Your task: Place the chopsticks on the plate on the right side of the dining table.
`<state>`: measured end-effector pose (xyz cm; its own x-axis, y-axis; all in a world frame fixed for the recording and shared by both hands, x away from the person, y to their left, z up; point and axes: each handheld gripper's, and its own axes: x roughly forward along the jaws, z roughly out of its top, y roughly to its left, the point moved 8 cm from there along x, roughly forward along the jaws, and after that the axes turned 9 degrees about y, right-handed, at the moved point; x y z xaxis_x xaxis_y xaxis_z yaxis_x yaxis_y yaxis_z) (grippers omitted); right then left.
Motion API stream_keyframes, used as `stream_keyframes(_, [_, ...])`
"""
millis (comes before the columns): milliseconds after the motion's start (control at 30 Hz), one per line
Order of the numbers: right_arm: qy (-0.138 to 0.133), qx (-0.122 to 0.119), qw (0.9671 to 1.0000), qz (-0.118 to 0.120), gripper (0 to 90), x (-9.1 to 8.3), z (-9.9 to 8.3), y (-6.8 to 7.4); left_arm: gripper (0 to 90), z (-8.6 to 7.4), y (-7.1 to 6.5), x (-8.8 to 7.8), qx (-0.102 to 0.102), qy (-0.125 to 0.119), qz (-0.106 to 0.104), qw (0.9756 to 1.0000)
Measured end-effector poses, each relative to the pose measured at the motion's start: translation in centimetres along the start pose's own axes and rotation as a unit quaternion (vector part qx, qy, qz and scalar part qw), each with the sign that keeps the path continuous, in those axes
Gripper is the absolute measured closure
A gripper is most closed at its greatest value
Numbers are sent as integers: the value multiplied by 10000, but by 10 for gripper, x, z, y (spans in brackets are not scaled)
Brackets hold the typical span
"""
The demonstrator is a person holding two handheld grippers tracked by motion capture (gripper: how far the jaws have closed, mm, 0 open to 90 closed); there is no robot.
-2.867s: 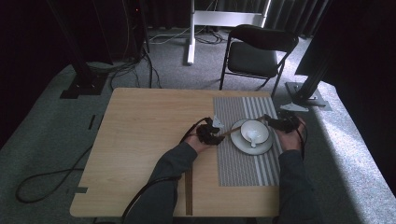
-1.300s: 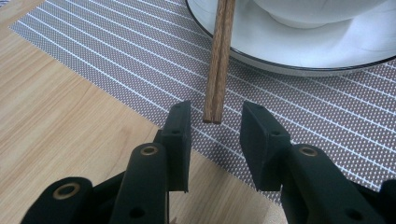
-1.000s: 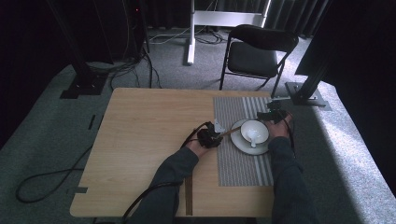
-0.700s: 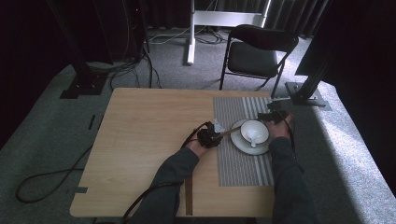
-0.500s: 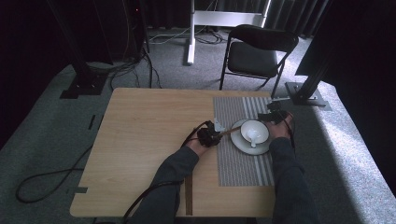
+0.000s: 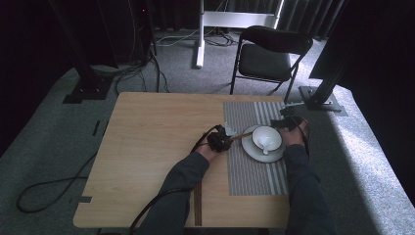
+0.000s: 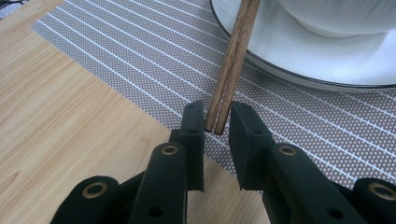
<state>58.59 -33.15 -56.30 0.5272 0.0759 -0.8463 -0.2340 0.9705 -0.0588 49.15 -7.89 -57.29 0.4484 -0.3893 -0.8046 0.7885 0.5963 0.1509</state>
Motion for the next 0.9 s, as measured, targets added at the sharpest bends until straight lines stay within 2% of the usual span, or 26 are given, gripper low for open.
stream_keyframes(900, [30,-31,10000,-28,345,-5,-9,-7,740,8,10,7,-109,98,41,9999])
